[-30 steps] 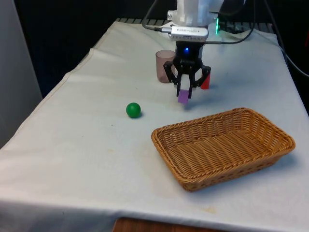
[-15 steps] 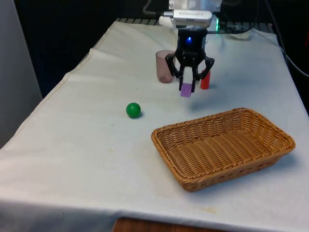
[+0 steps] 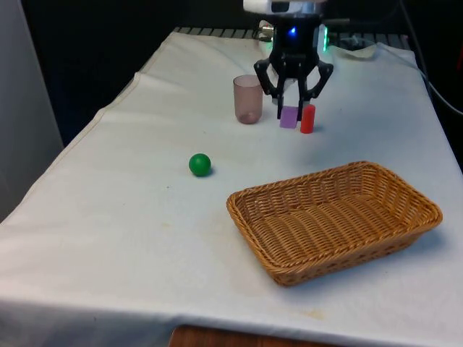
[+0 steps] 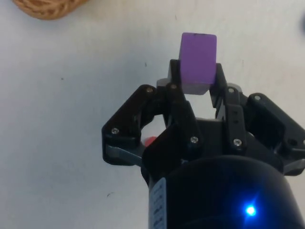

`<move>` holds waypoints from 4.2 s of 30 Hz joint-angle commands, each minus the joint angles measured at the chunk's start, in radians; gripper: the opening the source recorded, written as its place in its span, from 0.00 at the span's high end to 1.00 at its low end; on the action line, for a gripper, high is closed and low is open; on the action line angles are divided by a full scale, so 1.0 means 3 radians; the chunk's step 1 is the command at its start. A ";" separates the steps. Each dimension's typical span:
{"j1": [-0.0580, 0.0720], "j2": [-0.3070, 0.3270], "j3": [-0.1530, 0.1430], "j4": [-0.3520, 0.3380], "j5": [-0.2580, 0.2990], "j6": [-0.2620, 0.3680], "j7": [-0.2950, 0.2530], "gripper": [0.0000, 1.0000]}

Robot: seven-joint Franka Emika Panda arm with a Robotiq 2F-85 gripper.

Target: Pick up the triangular block and place it into the basket.

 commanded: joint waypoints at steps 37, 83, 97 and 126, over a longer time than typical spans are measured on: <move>-0.0007 0.1080 0.0203 0.1657 0.0033 -0.0457 0.0140 0.67; -0.0030 0.1903 0.0270 0.2283 0.0113 -0.0403 0.0140 0.00; -0.0007 0.1820 0.0267 0.2300 0.0120 -0.0473 0.0153 0.00; 0.0043 0.1243 0.0237 0.2243 0.0013 -0.0927 0.0167 0.00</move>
